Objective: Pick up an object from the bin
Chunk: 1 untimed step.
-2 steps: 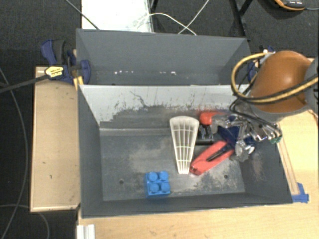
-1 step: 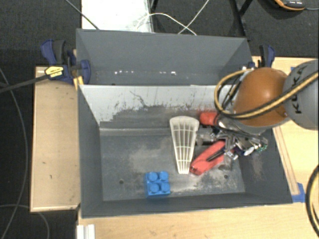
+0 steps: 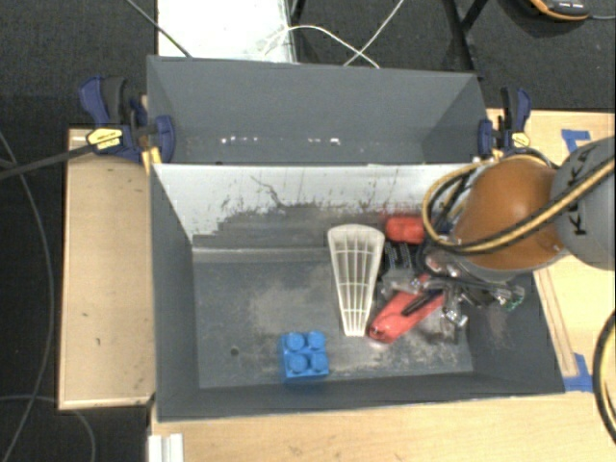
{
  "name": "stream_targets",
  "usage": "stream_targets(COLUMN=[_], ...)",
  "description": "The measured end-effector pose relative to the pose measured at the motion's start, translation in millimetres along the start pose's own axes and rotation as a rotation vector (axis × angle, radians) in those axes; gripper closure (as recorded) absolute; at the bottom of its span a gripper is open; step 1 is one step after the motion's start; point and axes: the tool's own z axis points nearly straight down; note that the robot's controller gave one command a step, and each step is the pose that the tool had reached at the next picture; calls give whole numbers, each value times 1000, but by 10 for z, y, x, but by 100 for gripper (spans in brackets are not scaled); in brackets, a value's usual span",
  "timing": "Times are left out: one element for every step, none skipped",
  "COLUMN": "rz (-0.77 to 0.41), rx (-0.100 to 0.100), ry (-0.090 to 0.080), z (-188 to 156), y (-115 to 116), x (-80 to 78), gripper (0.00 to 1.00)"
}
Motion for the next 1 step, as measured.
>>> stream_targets(rz=[-11], rx=[-9], ry=[4], z=[7], y=[66], x=[-192], gripper=[100])
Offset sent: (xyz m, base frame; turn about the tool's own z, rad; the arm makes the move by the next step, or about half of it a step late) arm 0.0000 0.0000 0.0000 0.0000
